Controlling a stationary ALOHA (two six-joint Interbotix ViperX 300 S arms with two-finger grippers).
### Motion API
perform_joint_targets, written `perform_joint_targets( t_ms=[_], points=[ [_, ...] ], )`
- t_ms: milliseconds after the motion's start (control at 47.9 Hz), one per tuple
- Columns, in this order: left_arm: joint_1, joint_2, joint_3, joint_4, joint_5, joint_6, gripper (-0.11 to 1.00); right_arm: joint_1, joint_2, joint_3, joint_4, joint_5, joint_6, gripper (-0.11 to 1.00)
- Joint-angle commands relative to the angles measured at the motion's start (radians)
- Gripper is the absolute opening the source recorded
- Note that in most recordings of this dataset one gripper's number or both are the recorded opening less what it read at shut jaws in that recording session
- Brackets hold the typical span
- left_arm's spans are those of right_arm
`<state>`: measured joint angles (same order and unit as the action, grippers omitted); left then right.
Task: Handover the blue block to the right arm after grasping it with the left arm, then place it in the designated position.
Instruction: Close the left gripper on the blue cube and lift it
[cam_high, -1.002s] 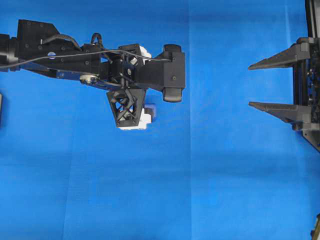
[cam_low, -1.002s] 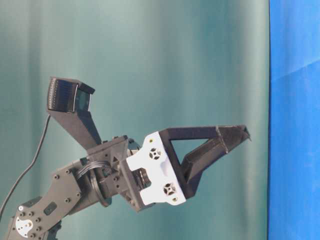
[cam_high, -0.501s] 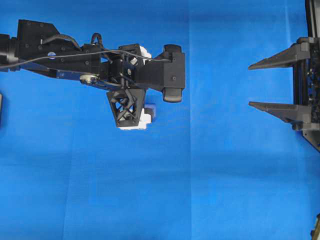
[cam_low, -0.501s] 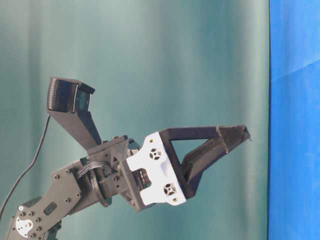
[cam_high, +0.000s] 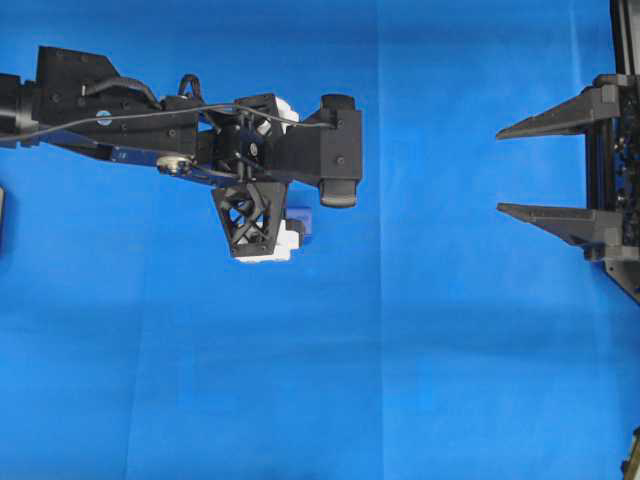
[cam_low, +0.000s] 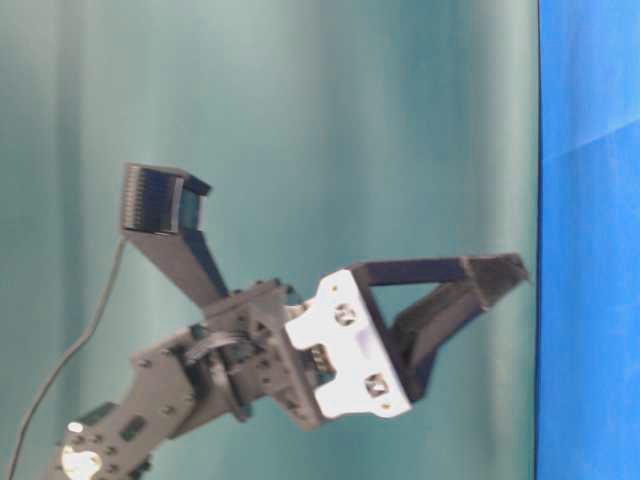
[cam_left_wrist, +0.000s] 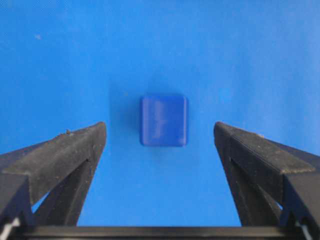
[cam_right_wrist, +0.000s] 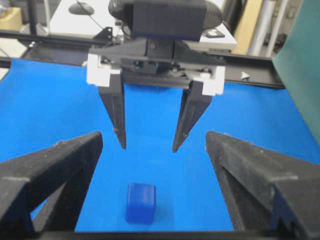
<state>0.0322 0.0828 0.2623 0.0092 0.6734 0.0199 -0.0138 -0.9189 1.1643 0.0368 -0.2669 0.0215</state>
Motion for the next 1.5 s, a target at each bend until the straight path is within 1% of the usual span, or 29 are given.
perform_joint_targets(
  t_ms=[0, 125, 418, 689, 898, 1274, 1336, 1399, 1441, 1483],
  points=[
    [-0.002, -0.012, 0.008, 0.002, -0.044, -0.006, 0.92, -0.002, 0.011, -0.029, 0.0, -0.012, -0.002, 0.97],
    [0.0, 0.0, 0.037, 0.003, -0.104, -0.029, 0.92, -0.002, 0.018, -0.028, 0.0, -0.014, -0.002, 0.97],
    [0.0, 0.067, 0.091, 0.0, -0.207, -0.04, 0.92, -0.002, 0.037, -0.025, 0.002, -0.025, 0.0, 0.97],
    [-0.003, 0.147, 0.143, 0.0, -0.322, -0.092, 0.92, -0.002, 0.046, -0.023, 0.002, -0.025, 0.0, 0.97],
    [-0.005, 0.183, 0.16, 0.0, -0.365, -0.095, 0.92, 0.0, 0.048, -0.021, 0.002, -0.025, -0.002, 0.97],
    [-0.009, 0.186, 0.161, 0.0, -0.371, -0.094, 0.9, -0.002, 0.051, -0.023, 0.003, -0.025, -0.002, 0.97],
    [-0.011, 0.186, 0.161, 0.0, -0.37, -0.092, 0.89, -0.002, 0.051, -0.023, 0.003, -0.025, -0.002, 0.97],
    [-0.012, 0.186, 0.16, 0.0, -0.365, -0.091, 0.84, 0.0, 0.051, -0.021, 0.003, -0.025, -0.002, 0.97],
    [-0.011, 0.186, 0.158, 0.0, -0.365, -0.094, 0.78, 0.0, 0.051, -0.021, 0.003, -0.025, 0.0, 0.97],
    [-0.012, 0.186, 0.158, 0.0, -0.365, -0.094, 0.7, -0.002, 0.051, -0.021, 0.003, -0.025, 0.0, 0.97]
  ],
)
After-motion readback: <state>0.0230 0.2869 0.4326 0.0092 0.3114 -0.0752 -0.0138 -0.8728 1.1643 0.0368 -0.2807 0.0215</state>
